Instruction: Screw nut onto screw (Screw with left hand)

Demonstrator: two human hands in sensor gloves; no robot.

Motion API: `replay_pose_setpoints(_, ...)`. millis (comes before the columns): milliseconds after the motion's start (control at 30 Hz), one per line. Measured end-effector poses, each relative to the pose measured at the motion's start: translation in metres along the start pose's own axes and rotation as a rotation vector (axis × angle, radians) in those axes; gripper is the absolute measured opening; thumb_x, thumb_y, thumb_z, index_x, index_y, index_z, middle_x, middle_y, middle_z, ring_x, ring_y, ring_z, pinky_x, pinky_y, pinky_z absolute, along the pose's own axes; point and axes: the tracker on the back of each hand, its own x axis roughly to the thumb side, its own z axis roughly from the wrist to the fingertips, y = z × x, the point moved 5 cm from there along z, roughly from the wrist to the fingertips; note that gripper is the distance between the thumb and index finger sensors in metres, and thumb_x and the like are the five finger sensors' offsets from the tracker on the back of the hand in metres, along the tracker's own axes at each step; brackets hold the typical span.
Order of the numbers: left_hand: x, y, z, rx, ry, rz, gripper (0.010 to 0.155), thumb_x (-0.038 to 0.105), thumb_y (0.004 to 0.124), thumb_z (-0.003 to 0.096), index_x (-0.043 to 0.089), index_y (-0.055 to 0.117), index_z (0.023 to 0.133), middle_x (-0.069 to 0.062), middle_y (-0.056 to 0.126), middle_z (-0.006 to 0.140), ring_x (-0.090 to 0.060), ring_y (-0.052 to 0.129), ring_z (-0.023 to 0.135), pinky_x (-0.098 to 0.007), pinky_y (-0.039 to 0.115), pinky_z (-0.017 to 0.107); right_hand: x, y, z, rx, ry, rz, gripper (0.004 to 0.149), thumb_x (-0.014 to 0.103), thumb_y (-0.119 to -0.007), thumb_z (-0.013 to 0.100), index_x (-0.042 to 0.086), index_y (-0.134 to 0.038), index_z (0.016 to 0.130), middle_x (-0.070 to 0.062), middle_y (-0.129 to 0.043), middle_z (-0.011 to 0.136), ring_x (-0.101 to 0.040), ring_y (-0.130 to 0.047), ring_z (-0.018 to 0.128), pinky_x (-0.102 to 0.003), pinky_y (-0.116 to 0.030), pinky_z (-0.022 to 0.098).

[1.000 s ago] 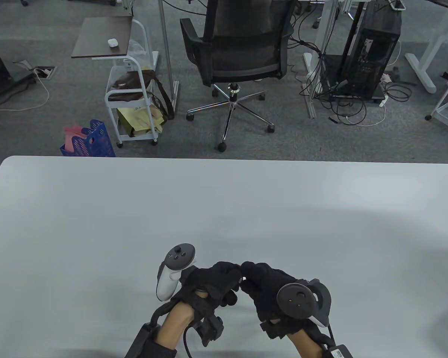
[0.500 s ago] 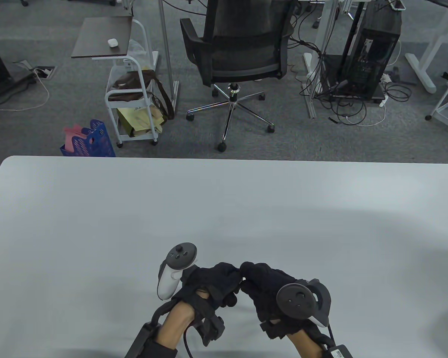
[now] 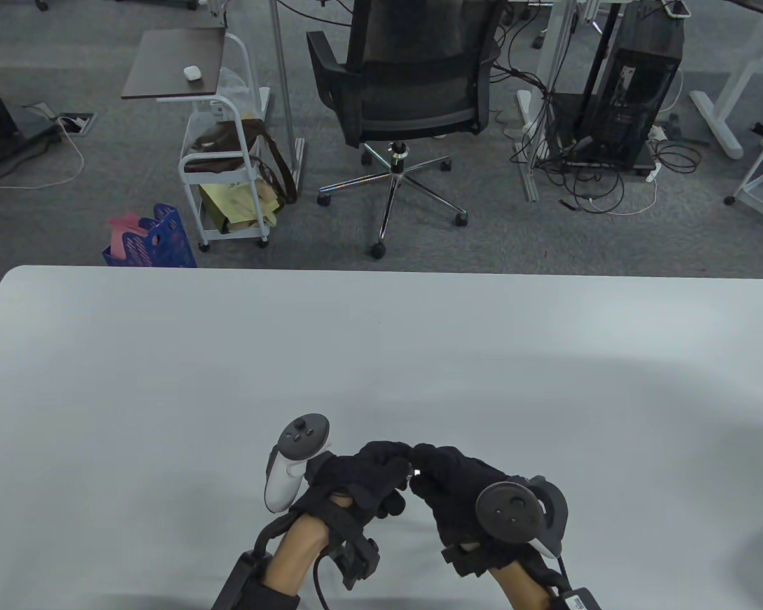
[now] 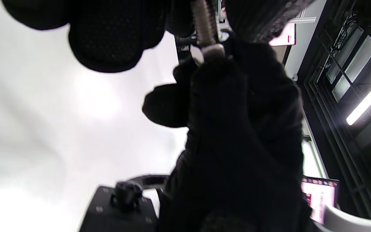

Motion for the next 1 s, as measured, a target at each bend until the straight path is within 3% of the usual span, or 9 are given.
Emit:
replay_pose_setpoints(100, 0.001, 0.002, 0.002, -0.006, 0.008, 0.000, 0.062, 0.045, 0.072, 0.0450, 0.003, 0.074, 0.092, -0.029, 0.081, 0.080, -0.043, 0.092, 0.047, -0.058, 0.071, 0.041, 0.000, 0.000, 0.000, 0.005, 0.002, -0.010, 0.047, 0.038, -0.091, 0.032, 0.023, -0.083, 0.076, 0.002, -0.100, 0.066, -0.004, -0.112, 0.033, -0.042, -0.096, 0.042)
replay_pose_setpoints(200, 0.005, 0.000, 0.001, 0.037, 0.015, 0.041, 0.054, 0.038, 0.074, 0.0438, 0.004, 0.077, 0.086, -0.026, 0.085, 0.075, -0.040, 0.094, 0.043, -0.057, 0.073, 0.039, 0.001, -0.001, 0.000, 0.010, 0.004, 0.006, 0.047, 0.038, -0.091, 0.032, 0.023, -0.083, 0.075, 0.002, -0.100, 0.066, -0.004, -0.112, 0.033, -0.041, -0.096, 0.042)
replay_pose_setpoints(267, 0.007, 0.007, 0.001, -0.065, 0.019, -0.001, 0.054, 0.033, 0.072, 0.0460, 0.007, 0.063, 0.092, -0.024, 0.073, 0.084, -0.038, 0.089, 0.052, -0.055, 0.070, 0.045, 0.002, -0.001, 0.000, 0.009, 0.007, 0.006, 0.047, 0.038, -0.090, 0.032, 0.023, -0.083, 0.075, 0.002, -0.100, 0.066, -0.004, -0.112, 0.033, -0.041, -0.096, 0.042)
replay_pose_setpoints(400, 0.006, 0.003, 0.000, -0.005, 0.030, -0.006, 0.065, 0.041, 0.071, 0.0459, 0.006, 0.057, 0.099, -0.027, 0.070, 0.089, -0.040, 0.088, 0.054, -0.056, 0.069, 0.046, 0.001, 0.000, 0.000, 0.002, 0.002, 0.012, 0.046, 0.038, -0.091, 0.032, 0.023, -0.083, 0.075, 0.002, -0.100, 0.066, -0.004, -0.112, 0.033, -0.041, -0.096, 0.042)
replay_pose_setpoints(500, 0.002, 0.003, 0.001, 0.001, 0.012, 0.018, 0.065, 0.043, 0.072, 0.0452, 0.003, 0.066, 0.096, -0.029, 0.075, 0.085, -0.042, 0.090, 0.052, -0.058, 0.070, 0.044, 0.000, 0.000, 0.000, 0.006, 0.000, 0.003, 0.046, 0.038, -0.091, 0.032, 0.023, -0.083, 0.075, 0.002, -0.100, 0.066, -0.004, -0.112, 0.033, -0.041, -0.096, 0.042)
replay_pose_setpoints(567, 0.003, 0.004, 0.002, -0.004, 0.012, 0.024, 0.057, 0.040, 0.073, 0.0454, 0.004, 0.073, 0.089, -0.028, 0.081, 0.079, -0.042, 0.092, 0.048, -0.058, 0.071, 0.042, 0.000, 0.000, 0.000, 0.007, 0.002, -0.005, 0.046, 0.038, -0.091, 0.032, 0.023, -0.083, 0.075, 0.002, -0.100, 0.066, -0.004, -0.112, 0.033, -0.041, -0.096, 0.042)
replay_pose_setpoints(700, 0.006, 0.006, 0.001, -0.050, 0.034, -0.004, 0.056, 0.036, 0.070, 0.0464, 0.007, 0.062, 0.094, -0.025, 0.074, 0.084, -0.039, 0.089, 0.054, -0.057, 0.069, 0.046, 0.000, 0.001, 0.000, -0.001, -0.003, 0.014, 0.046, 0.038, -0.091, 0.032, 0.023, -0.083, 0.075, 0.002, -0.100, 0.066, -0.004, -0.112, 0.033, -0.041, -0.096, 0.042)
replay_pose_setpoints(767, 0.006, 0.002, 0.000, -0.012, 0.035, -0.018, 0.063, 0.039, 0.070, 0.0463, 0.006, 0.059, 0.098, -0.026, 0.072, 0.086, -0.041, 0.088, 0.055, -0.057, 0.068, 0.046, -0.002, 0.002, 0.000, -0.010, -0.014, 0.028, 0.047, 0.038, -0.091, 0.032, 0.023, -0.083, 0.075, 0.002, -0.100, 0.066, -0.004, -0.112, 0.033, -0.041, -0.096, 0.042)
replay_pose_setpoints(1000, 0.023, -0.001, -0.003, 0.091, 0.080, 0.206, 0.052, 0.031, 0.074, 0.0445, 0.005, 0.071, 0.089, -0.026, 0.082, 0.077, -0.042, 0.092, 0.046, -0.059, 0.072, 0.041, -0.008, 0.002, 0.000, -0.017, -0.037, 0.042, 0.046, 0.038, -0.091, 0.032, 0.023, -0.083, 0.075, 0.002, -0.100, 0.066, -0.004, -0.112, 0.033, -0.041, -0.096, 0.042)
